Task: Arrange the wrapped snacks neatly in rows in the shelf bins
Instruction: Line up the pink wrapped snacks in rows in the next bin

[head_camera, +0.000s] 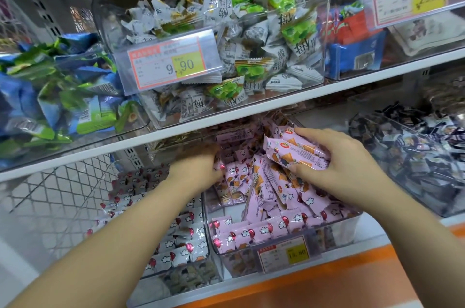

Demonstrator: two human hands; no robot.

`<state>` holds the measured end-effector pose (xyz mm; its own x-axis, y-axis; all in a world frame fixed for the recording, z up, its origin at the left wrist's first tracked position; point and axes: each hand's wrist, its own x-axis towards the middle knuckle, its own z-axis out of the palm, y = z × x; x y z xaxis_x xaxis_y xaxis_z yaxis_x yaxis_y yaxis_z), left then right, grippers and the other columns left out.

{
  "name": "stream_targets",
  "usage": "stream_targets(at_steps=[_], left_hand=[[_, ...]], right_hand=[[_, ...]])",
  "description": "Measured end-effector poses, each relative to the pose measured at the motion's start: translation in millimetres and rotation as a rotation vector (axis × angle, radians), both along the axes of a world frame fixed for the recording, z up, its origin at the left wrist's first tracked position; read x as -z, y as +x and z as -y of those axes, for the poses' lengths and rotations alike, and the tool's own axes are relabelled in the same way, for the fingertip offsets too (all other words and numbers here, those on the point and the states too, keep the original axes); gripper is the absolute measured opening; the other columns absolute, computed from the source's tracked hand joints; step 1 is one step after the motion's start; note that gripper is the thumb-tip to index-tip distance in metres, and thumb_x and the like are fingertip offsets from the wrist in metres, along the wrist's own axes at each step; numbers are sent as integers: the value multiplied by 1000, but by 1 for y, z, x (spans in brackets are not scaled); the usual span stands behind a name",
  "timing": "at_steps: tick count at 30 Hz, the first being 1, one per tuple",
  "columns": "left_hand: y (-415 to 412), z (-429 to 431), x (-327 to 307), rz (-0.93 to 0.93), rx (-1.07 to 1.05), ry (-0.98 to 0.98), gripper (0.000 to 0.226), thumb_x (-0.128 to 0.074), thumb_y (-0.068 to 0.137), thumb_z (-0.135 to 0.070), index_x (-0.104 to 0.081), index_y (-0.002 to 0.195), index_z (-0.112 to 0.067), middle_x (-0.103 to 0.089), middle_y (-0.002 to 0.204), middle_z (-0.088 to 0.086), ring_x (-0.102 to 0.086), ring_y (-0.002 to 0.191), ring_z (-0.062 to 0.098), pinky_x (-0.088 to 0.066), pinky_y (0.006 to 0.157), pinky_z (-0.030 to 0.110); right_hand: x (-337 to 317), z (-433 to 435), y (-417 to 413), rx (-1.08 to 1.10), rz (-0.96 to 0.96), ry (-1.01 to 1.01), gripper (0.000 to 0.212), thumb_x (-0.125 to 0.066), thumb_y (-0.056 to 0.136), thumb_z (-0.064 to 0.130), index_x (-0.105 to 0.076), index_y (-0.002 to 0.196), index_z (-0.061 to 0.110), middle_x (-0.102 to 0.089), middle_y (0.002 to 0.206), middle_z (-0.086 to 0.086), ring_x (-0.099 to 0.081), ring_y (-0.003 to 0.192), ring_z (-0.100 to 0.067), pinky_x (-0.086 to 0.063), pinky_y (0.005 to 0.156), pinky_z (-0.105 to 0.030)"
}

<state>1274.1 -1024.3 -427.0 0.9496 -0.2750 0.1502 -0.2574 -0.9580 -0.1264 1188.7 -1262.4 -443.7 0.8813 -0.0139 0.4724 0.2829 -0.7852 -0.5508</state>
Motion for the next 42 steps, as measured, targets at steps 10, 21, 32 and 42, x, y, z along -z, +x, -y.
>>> stream_targets(at_steps=[10, 21, 32, 42], left_hand=[[-25, -23, -7, 339, 115, -315, 45, -58, 92, -32, -47, 136, -29, -61, 87, 4, -57, 71, 25, -40, 57, 29], [-66, -46, 3, -150, 191, -1252, 19, -75, 78, -31, -68, 93, -41, -70, 104, -7, -64, 89, 39, -50, 89, 56], [-69, -60, 3, -49, 119, -1100, 45, -75, 79, -20, -52, 112, -40, -67, 103, -7, -65, 92, 14, -52, 87, 35], [-45, -39, -12, -75, 115, -1016, 51, -73, 78, -30, -56, 126, -23, -69, 107, 1, -66, 96, 23, -52, 89, 45]], right_hand=[[-16, -8, -14, -19, 79, -29, 67, -64, 67, 51, -53, 131, 33, -63, 106, 9, -54, 100, -16, -41, 88, -32], [-19, -55, -36, -243, 37, 76, 67, -67, 78, 46, -42, 139, 34, -48, 128, 25, -41, 114, 9, -32, 92, -4], [-8, -77, -21, -504, -260, 672, 76, -61, 71, 39, -35, 141, 25, -54, 115, 27, -54, 96, 21, -44, 79, -4], [14, -88, 11, -729, -445, 1022, 56, -71, 70, 19, -54, 123, 13, -68, 113, -6, -66, 99, -14, -52, 76, -21]])
